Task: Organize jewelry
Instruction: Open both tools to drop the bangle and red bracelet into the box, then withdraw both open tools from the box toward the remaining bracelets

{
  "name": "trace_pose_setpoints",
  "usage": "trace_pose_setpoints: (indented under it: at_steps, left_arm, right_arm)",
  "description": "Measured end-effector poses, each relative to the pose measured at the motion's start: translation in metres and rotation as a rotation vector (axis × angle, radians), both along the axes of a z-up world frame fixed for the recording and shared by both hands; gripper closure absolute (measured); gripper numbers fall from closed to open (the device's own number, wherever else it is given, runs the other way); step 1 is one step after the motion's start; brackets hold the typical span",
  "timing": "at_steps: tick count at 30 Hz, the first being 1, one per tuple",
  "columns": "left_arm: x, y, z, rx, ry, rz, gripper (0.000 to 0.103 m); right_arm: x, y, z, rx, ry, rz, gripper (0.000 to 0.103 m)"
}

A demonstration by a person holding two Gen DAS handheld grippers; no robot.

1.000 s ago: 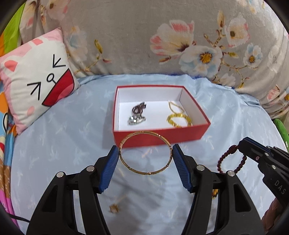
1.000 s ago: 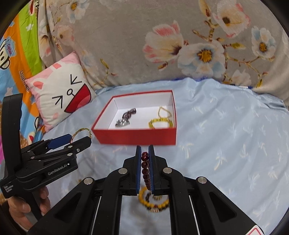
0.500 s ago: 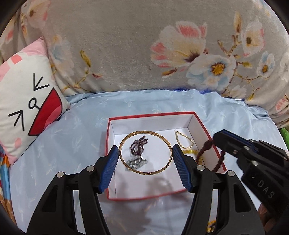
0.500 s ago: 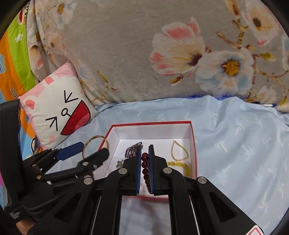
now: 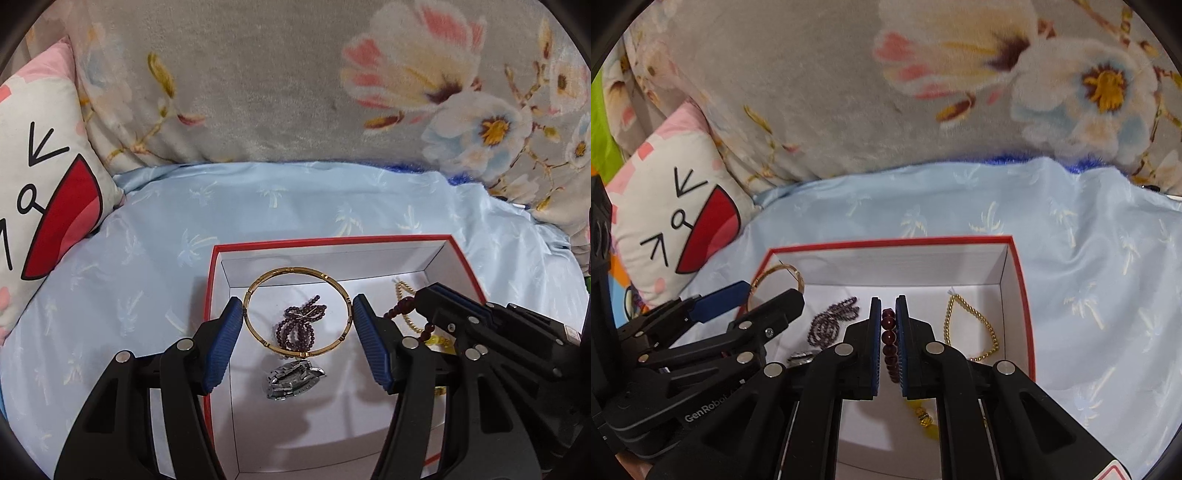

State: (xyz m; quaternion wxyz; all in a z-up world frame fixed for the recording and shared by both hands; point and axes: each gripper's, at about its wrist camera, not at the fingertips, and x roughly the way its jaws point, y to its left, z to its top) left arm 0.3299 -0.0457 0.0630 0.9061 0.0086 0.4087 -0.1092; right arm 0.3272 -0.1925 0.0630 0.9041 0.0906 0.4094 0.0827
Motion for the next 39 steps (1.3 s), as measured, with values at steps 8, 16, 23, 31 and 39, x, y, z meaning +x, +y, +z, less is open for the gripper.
trace_pose_setpoints:
  at_steps: [8, 16, 23, 31, 39]
  left_arm:
    - [-0.002, 0.004, 0.000, -0.030, -0.006, 0.001, 0.045]
    - [-0.032, 0.001, 0.024, -0.032, -0.070, -0.019, 0.040]
    - [-0.090, 0.005, 0.041, -0.012, -0.129, -0.040, 0.040]
    - [-0.165, 0.023, 0.028, 0.019, -0.120, -0.015, 0.039]
    - [-0.219, 0.035, 0.003, 0.033, -0.078, 0.009, 0.040]
  right_arm:
    - [-0.012, -0.009, 0.009, -0.049, -0.052, -0.051, 0.077]
    - [-0.060, -0.025, 0.045, -0.026, -0.138, -0.078, 0.070]
    - [-0.123, -0.031, 0.059, -0.027, -0.185, -0.084, 0.061]
    - [-0.200, -0.034, 0.045, -0.054, -0.166, -0.101, 0.061]
    - [-0.258, -0.036, 0.015, -0.078, -0.100, -0.115, 0.061]
